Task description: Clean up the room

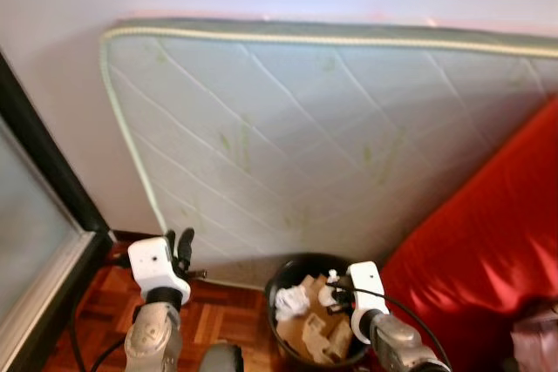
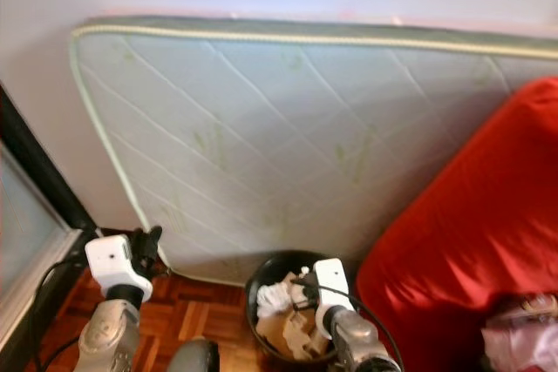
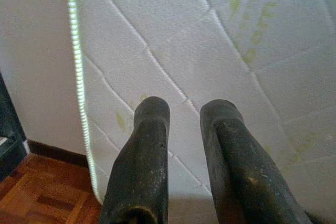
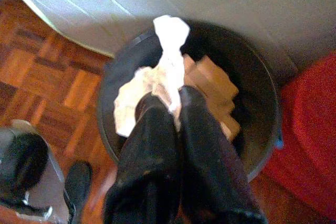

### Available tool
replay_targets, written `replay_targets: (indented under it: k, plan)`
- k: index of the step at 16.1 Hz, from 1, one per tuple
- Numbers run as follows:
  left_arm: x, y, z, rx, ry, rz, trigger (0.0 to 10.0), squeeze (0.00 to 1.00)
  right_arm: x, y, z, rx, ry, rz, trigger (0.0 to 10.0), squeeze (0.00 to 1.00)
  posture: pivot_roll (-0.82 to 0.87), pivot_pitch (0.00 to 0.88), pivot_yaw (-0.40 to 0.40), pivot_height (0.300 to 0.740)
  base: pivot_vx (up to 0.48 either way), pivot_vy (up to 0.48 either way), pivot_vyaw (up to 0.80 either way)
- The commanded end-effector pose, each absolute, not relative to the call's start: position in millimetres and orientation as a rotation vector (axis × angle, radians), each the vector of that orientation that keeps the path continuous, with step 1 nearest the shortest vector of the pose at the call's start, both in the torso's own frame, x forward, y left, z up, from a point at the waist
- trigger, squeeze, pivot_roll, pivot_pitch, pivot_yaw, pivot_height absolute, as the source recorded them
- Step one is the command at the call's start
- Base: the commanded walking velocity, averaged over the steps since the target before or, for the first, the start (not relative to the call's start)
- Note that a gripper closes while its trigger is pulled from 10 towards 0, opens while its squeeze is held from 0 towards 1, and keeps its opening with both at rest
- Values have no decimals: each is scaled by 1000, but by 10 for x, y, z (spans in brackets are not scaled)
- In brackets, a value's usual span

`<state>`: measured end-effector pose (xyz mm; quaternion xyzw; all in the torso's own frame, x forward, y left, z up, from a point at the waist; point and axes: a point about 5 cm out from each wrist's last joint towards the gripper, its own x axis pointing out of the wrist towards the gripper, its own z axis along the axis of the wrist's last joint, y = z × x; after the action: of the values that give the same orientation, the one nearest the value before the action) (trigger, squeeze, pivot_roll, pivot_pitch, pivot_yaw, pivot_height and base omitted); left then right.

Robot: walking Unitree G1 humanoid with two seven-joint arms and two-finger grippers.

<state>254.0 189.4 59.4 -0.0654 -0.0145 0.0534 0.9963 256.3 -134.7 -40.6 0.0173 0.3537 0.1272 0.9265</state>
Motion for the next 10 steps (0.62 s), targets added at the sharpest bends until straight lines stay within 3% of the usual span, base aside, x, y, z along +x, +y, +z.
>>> replay_targets:
  k: [1, 6, 10]
  plan:
    - [2545, 1876, 618, -140, -22, 103, 10000, 0, 2598, -1393, -387, 37, 727, 223, 10000, 0, 160, 94, -40, 637, 0, 0, 0]
    - [2479, 1854, 805, -134, -51, 102, 10000, 0, 2890, -1525, -132, 106, 597, 131, 10000, 0, 186, 187, -53, 637, 0, 0, 0]
    - [2432, 1811, 951, -139, -78, 111, 10000, 0, 3088, -1456, 60, 133, 533, 154, 10000, 0, 199, 239, -70, 637, 0, 0, 0]
